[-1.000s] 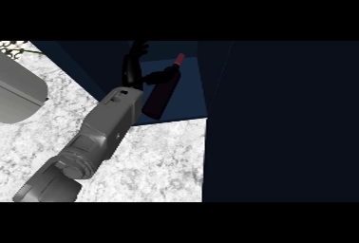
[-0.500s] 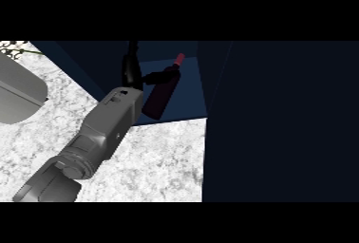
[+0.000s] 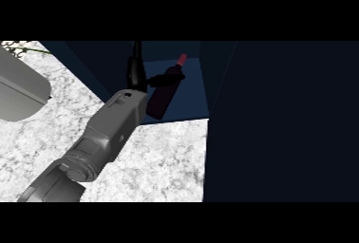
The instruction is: Pick up the wine, place it into the cabinet and close the cabinet
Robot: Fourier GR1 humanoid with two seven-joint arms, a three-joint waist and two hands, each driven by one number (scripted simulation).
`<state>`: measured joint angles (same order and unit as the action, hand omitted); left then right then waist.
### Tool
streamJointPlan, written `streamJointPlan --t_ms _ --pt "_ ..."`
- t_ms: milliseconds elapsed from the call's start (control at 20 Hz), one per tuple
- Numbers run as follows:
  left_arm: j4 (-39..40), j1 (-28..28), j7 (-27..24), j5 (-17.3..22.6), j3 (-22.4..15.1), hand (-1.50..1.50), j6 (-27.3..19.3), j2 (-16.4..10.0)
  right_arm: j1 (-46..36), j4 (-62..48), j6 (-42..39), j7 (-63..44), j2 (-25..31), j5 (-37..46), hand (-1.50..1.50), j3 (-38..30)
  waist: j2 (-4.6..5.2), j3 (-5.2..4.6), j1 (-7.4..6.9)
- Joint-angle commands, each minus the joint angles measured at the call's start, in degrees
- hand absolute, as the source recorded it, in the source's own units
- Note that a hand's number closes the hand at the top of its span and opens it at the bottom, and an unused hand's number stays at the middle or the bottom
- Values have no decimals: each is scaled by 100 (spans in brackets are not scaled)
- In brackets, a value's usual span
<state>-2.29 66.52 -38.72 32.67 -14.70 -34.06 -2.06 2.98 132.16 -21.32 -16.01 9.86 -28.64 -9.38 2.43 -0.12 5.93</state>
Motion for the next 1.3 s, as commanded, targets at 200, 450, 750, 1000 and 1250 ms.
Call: streamJointPlan --t_ms 200,450,750,1000,1250 --pt "-207 -200 -496 52 136 -150 194 201 14 199 175 -112 -138 99 -150 175 -44 -2 -82" --pt "-701 -277 -387 191 125 -150 231 204 -269 270 326 -450 21 -97 -150 197 -107 0 -40" --pt "-1589 -915 -674 534 -401 -150 327 206 -107 307 283 -450 12 -12 -150 192 -171 5 -44" --pt "-3104 -1673 -272 1051 -1453 -150 -256 206 197 354 250 -369 1 -169 -150 -72 -268 13 -275" --pt "-4011 -2351 -497 1344 -2036 -150 -739 206 273 422 281 -299 -72 -84 -150 -154 -250 11 -453"
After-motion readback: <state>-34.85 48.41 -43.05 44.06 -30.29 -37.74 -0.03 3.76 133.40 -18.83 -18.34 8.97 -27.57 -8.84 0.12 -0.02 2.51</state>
